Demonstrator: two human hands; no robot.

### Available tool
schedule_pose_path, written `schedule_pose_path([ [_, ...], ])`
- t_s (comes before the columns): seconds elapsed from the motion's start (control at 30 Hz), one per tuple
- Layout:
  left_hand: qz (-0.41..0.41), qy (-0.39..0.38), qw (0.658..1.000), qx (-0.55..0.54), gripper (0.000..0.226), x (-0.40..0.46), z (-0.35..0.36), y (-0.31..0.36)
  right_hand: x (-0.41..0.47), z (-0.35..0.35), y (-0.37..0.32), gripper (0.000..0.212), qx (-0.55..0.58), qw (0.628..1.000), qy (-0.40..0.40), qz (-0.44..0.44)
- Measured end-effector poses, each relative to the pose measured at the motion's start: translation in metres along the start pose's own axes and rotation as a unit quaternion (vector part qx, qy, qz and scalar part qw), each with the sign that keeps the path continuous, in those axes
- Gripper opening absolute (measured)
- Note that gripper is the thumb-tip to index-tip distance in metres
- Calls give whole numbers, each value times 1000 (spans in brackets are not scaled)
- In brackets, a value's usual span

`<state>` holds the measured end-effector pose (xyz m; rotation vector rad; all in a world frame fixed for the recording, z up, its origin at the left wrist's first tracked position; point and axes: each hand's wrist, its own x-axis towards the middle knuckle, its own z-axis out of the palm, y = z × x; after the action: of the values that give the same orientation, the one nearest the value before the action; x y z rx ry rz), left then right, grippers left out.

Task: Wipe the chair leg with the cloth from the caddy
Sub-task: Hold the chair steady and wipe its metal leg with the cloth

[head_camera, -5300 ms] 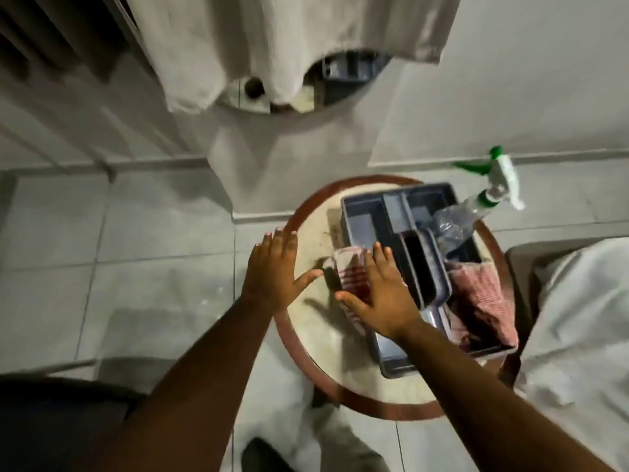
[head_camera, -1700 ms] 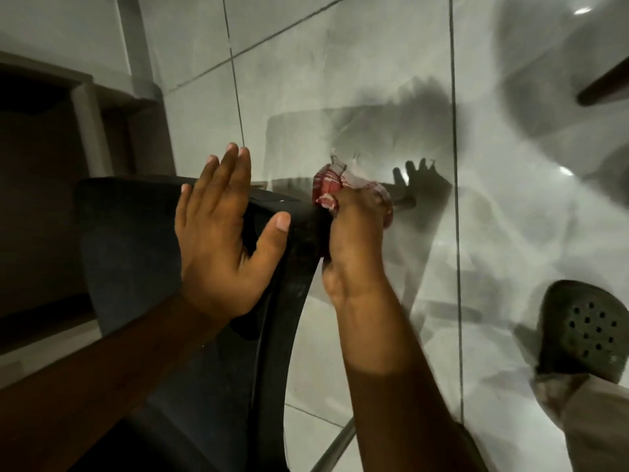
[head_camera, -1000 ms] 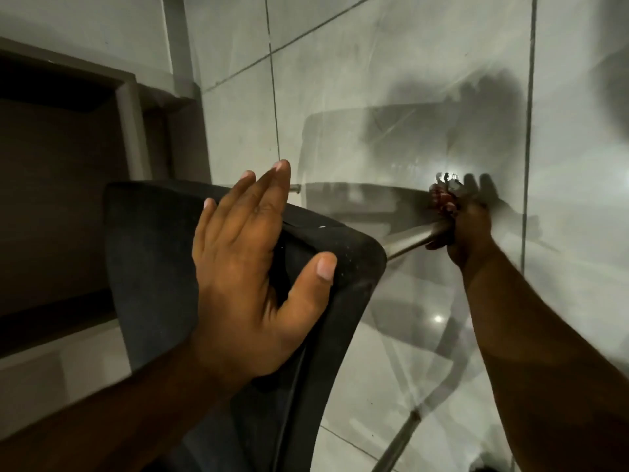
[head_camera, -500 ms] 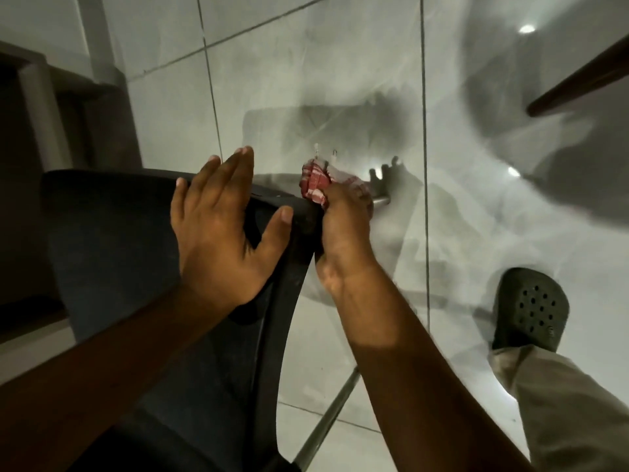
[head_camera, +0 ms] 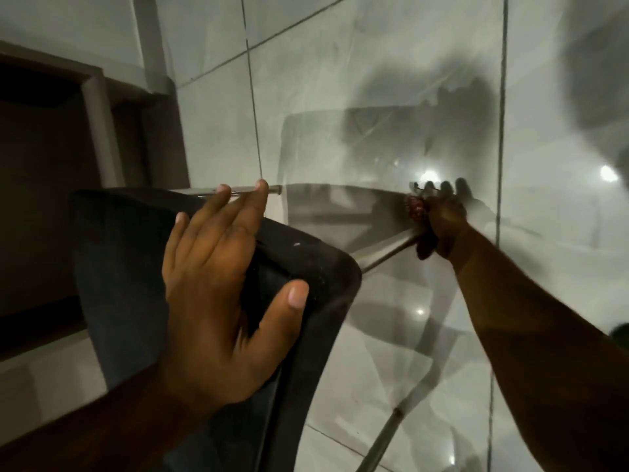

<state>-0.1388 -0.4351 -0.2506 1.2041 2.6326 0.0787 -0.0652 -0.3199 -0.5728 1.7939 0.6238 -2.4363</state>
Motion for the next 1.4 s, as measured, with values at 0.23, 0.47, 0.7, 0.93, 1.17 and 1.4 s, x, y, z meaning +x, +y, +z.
schedule_pose_path([
  [0.23,-9,3,1000,5,73,0,3,-4,-26,13,-9,34,-28,999,11,32],
  [0.47,-32,-24,999,27,81,3,3,-11,-150,68,-28,38,-17,997,-48,59],
  [0.7,-34,-44,998,37,92,-59,-10,-1,-267,51,-45,32,146,980,23,-132],
  [0.93,48,-200,969,137,100,-228,-16,-58,-335,-19,91,60,77,994,58,-60],
  [1.17,-13,-138,986,93,108,-267,20,-47,-363,-41,245,28,48,994,92,38],
  [1.4,29,-39,999,20,94,-270,43,-58,-361,10,317,34,15,992,29,118],
])
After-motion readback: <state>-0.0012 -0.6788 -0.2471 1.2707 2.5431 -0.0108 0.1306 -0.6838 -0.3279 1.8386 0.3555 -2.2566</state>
